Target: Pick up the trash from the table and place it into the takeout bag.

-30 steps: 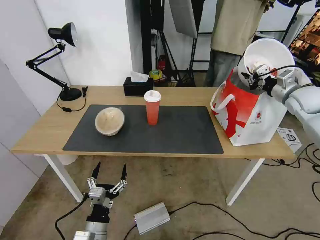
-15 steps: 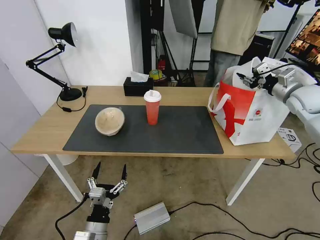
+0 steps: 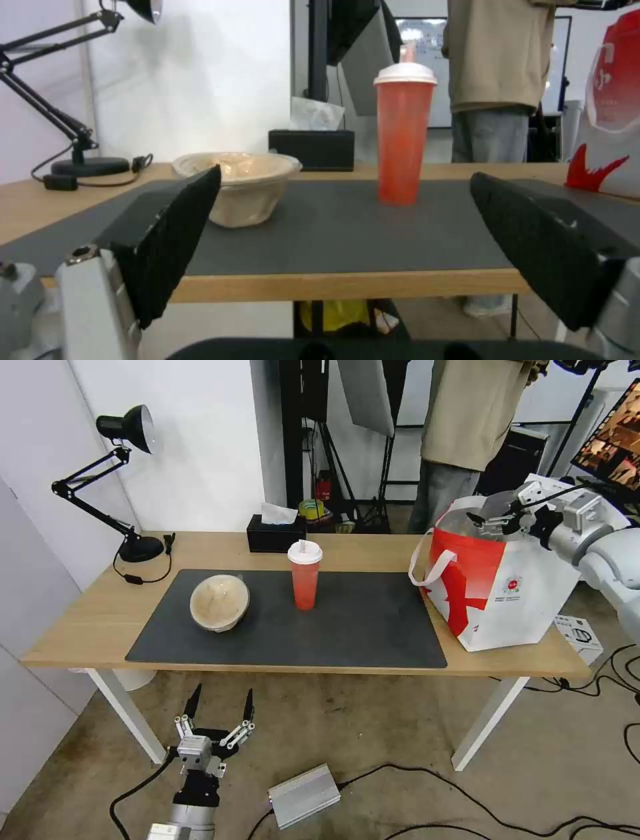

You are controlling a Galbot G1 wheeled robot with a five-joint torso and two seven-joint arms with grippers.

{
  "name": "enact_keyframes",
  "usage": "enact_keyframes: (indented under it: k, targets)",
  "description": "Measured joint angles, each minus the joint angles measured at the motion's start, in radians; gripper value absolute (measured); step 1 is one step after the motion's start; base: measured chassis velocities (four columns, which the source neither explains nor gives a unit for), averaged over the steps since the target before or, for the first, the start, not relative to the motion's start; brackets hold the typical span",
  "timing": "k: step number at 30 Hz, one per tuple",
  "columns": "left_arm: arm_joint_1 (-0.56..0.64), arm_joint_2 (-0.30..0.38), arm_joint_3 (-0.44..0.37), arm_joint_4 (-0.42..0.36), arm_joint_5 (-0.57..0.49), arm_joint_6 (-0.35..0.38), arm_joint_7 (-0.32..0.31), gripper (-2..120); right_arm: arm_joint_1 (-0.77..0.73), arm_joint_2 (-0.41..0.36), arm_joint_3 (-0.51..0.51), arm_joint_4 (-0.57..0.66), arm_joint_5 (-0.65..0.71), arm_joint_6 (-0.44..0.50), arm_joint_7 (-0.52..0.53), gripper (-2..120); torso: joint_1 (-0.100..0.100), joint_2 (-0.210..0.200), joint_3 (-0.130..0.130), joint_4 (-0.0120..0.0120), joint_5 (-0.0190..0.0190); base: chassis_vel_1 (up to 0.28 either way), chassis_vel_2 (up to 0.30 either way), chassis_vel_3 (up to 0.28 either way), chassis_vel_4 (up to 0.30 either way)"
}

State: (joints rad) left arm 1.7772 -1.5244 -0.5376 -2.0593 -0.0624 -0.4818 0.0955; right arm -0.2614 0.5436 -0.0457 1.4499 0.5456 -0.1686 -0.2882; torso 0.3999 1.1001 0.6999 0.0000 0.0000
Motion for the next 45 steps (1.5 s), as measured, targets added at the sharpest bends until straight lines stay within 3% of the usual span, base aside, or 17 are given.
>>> enact_keyframes:
  k: [20,34,45]
  targets:
    - [0.011,0.012,-0.01,-0.031,-0.002,0.0,0.0,100,-0.072,-0.055,0.087,0.092,0.044,-0.007,0.007,99,0.0,0.0,0.0,0.0001,0.0,0.0,0.0,0.0,0.0]
    - [0.023,0.023,-0.024,-0.091,-0.007,0.009,0.0,100,-0.292,-0.1,0.31,0.306,0.117,-0.036,0.044,100,0.0,0.0,0.0,-0.0001,0.0,0.0,0.0,0.0,0.0]
    - [0.008,0.058,-0.025,-0.149,-0.007,0.064,0.0,100,-0.448,-0.097,0.409,0.459,0.179,-0.036,0.132,100,0.0,0.0,0.0,0.0,-0.0002,0.0,0.0,0.0,0.0]
